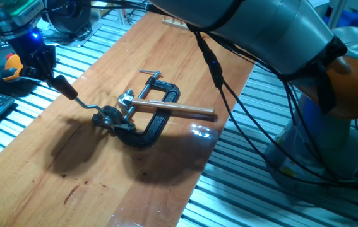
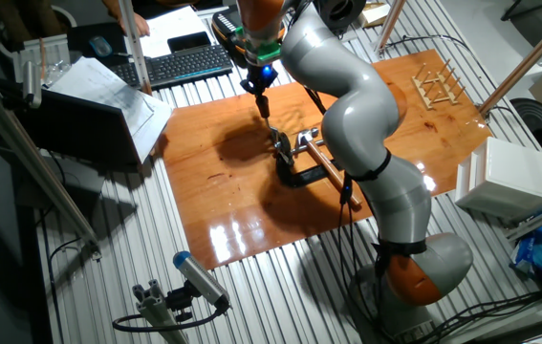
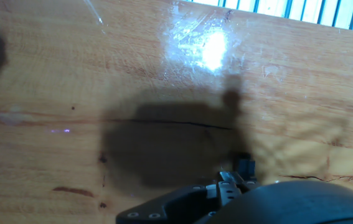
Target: Pull up the lever
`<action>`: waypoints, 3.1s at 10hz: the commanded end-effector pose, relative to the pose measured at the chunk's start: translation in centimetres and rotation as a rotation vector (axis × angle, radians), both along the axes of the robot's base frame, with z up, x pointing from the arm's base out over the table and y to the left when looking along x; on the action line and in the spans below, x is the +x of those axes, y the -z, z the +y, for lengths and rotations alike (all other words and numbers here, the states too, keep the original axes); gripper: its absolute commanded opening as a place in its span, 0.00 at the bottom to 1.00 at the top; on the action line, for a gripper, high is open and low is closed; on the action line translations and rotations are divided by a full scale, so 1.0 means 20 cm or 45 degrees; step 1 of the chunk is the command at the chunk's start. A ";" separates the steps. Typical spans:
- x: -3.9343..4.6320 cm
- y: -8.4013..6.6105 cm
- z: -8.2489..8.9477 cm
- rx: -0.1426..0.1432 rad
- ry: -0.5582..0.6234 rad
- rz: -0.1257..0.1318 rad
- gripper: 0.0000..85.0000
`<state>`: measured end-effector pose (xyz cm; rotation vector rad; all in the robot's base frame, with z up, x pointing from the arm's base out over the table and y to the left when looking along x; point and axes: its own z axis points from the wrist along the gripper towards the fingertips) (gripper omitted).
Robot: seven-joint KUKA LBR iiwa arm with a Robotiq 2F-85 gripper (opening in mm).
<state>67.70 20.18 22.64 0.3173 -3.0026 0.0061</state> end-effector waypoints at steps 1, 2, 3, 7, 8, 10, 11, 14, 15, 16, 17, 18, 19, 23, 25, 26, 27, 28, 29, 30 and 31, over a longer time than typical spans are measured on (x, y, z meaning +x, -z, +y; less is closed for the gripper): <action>0.000 0.00 0.00 0.000 -0.001 0.001 0.00; 0.000 0.00 0.00 -0.004 -0.003 0.005 0.00; 0.000 0.00 0.00 -0.014 -0.001 0.007 0.00; 0.008 0.00 0.01 -0.018 0.005 -0.007 0.00; 0.017 0.01 0.01 -0.018 0.005 -0.009 0.00; 0.005 0.00 0.00 -0.020 -0.001 -0.008 0.00; -0.010 -0.01 0.00 -0.019 -0.005 -0.004 0.00; -0.082 -0.01 -0.01 -0.020 -0.001 -0.020 0.00; -0.105 -0.01 -0.02 -0.009 -0.005 -0.022 0.00; -0.114 -0.01 -0.03 -0.007 -0.013 -0.018 0.00; -0.121 -0.01 -0.04 -0.014 -0.030 -0.021 0.00; -0.129 -0.01 -0.04 -0.009 -0.040 -0.021 0.00; -0.140 -0.02 -0.05 -0.008 -0.052 -0.019 0.00; -0.194 -0.04 -0.05 -0.029 -0.077 -0.020 0.00; -0.212 -0.03 -0.05 -0.039 -0.089 -0.029 0.00; -0.218 -0.03 -0.05 -0.032 -0.089 -0.033 0.00; -0.209 -0.03 -0.04 -0.023 -0.076 -0.034 0.00; -0.190 -0.03 -0.02 -0.027 -0.062 -0.038 0.00; -0.190 -0.03 -0.02 -0.033 -0.058 -0.038 0.00; -0.190 -0.03 -0.02 -0.024 -0.054 -0.026 0.00; -0.190 -0.03 -0.02 -0.020 -0.054 -0.021 0.00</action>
